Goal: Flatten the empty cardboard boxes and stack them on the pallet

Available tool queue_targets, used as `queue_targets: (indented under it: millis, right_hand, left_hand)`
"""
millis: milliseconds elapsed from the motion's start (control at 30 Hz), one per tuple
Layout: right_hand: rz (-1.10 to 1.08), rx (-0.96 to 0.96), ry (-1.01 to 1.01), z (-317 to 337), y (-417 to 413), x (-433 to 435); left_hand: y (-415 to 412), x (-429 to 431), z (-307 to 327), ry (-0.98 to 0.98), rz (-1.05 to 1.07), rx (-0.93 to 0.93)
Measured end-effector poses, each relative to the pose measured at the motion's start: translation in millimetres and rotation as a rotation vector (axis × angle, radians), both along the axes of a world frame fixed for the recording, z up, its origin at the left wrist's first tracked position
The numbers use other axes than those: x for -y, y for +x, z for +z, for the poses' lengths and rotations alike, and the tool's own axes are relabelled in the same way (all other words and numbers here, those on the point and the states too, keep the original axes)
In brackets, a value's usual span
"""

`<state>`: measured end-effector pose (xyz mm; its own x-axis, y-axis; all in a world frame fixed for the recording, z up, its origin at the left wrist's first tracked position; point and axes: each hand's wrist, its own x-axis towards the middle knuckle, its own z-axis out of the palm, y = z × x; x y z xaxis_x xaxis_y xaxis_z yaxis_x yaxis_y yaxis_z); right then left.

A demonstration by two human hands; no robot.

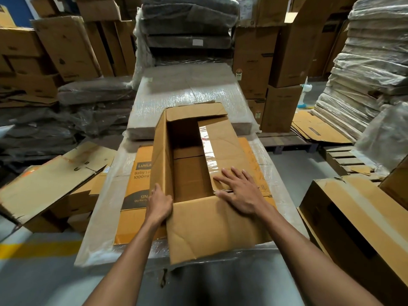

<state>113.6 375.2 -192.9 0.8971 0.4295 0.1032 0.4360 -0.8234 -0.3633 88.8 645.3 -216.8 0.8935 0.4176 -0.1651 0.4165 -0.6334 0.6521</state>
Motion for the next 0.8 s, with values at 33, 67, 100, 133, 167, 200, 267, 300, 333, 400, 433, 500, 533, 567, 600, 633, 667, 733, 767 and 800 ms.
queue_targets:
  millis: [33,67,100,133,167,200,267,300,333,400,433,500,533,567,600,633,667,733,767,800]
  right_hand:
    - [-0.021,-0.012,0.065,4.2,-0.2,-8.0]
    - [-0.031,-0.023,0.114,8.6,-0.7,-18.3]
    - [-0.03,-0.037,0.156,12.8,-1.5,-30.2]
    - [-0.02,-0.055,0.206,17.5,-3.6,-44.4]
    - [-0.013,-0.083,0.266,20.0,-4.5,-60.5]
    - [-0.015,-0.118,0.322,24.2,-6.1,-77.5]
    - [-0.065,-0.223,0.393,29.2,-3.2,-113.7]
    - [-0.101,-0.294,0.396,28.7,0.8,-131.0]
    - [-0.131,-0.359,0.376,27.6,5.3,-146.6]
    - [-0.161,-0.439,0.321,23.3,12.8,-170.6]
    - [-0.161,-0.458,0.302,21.0,16.1,-179.9]
    - [-0.129,-0.426,0.227,19.9,21.4,-191.5]
    - [-0.106,-0.391,0.175,21.8,23.4,-194.2]
    - [-0.089,-0.365,0.134,24.8,25.7,-195.4]
    - [-0.077,-0.336,0.109,29.3,28.0,-194.5]
    - [-0.072,-0.305,0.086,34.1,30.9,-192.8]
    - [-0.072,-0.276,0.059,39.0,34.3,-189.3]
    - [-0.054,-0.235,-0.013,48.9,41.5,-177.0]
    - [-0.031,-0.221,-0.052,54.4,44.7,-168.8]
    - [-0.004,-0.205,-0.091,59.3,48.0,-158.3]
  left_hand:
    - [-0.2,2.5,2.2,0.02,-0.002,0.013]
    - [-0.7,4.7,4.4,0.048,-0.001,0.02]
    - [-2.0,8.0,8.3,0.067,-0.001,0.025]
    - [-3.2,11.2,9.5,0.076,-0.003,0.027]
    - [-5.5,14.4,10.2,0.077,-0.001,0.034]
    - [-8.3,17.2,9.3,0.062,0.005,0.045]
    - [-15.9,19.9,6.4,0.01,0.017,0.072]
    - [-20.4,19.6,4.0,-0.014,0.017,0.077]
    - [-25.7,18.2,2.9,-0.028,0.008,0.082]
    - [-36.0,11.7,0.4,-0.097,-0.052,0.092]
    - [-42.8,7.4,3.0,-0.163,-0.096,0.11]
    - [-51.8,-5.9,3.7,-0.295,-0.167,0.165]
    - [-54.2,-13.1,5.0,-0.324,-0.159,0.213]
    - [-54.2,-20.1,6.8,-0.329,-0.12,0.262]
    - [-52.9,-25.7,9.5,-0.306,-0.076,0.308]
    - [-49.7,-29.8,12.2,-0.27,-0.049,0.339]
    - [-44.7,-31.5,16.5,-0.234,-0.051,0.362]
    - [-29.5,-31.9,25.8,-0.161,-0.109,0.398]
    - [-20.7,-30.9,30.9,-0.117,-0.155,0.417]
    - [-11.6,-29.2,35.6,-0.072,-0.206,0.433]
